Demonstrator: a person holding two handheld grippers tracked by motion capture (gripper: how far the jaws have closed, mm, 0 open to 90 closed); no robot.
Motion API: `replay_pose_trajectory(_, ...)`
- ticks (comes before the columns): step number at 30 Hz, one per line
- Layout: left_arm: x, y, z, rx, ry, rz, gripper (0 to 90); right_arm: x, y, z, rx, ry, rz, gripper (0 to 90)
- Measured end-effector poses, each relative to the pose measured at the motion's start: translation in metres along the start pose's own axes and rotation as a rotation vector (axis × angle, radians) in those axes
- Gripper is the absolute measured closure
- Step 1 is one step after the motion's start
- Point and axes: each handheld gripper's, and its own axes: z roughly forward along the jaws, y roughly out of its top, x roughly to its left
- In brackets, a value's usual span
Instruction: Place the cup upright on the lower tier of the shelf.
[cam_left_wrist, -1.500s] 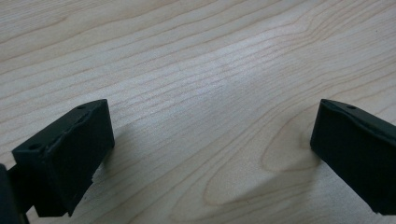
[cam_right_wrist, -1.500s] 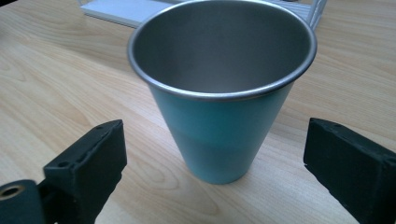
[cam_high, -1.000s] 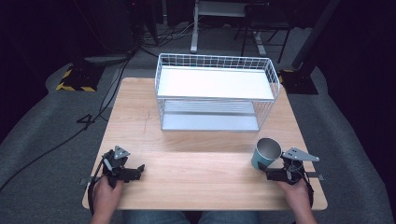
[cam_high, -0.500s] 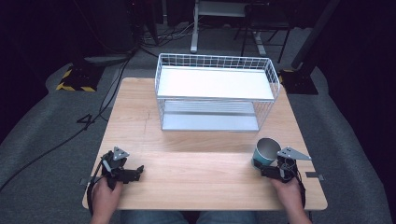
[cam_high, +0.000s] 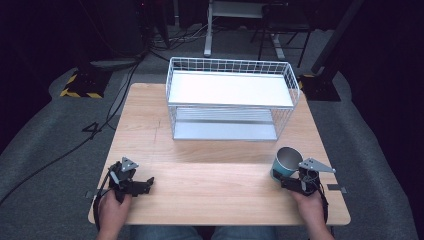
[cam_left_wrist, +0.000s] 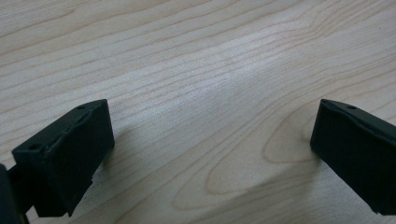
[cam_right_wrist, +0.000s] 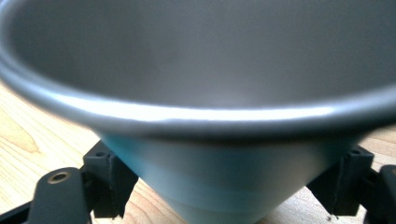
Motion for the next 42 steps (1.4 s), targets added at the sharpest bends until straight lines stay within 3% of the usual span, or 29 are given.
replay_pose_trajectory(12,0.0,0.0,0.0,0.0,0.0,-0.001,0.1,0.004,0.005,-0.008,-0.028,-0.002,-0.002,21.3)
replay_pose_trajectory(19,0.0,0.001,0.001,-0.001,0.0,-0.001,0.1,0.018,0.016,-0.014,-0.027,0.005,-0.065,21.3)
replay_pose_trajectory(24,0.0,0.002,0.002,0.001,0.001,-0.003,0.1,0.025,0.021,-0.014,-0.017,0.017,-0.073,21.3)
replay_pose_trajectory(42,0.0,0.002,0.002,0.003,0.001,-0.004,0.1,0.045,0.051,0.011,0.001,0.045,-0.085,21.3)
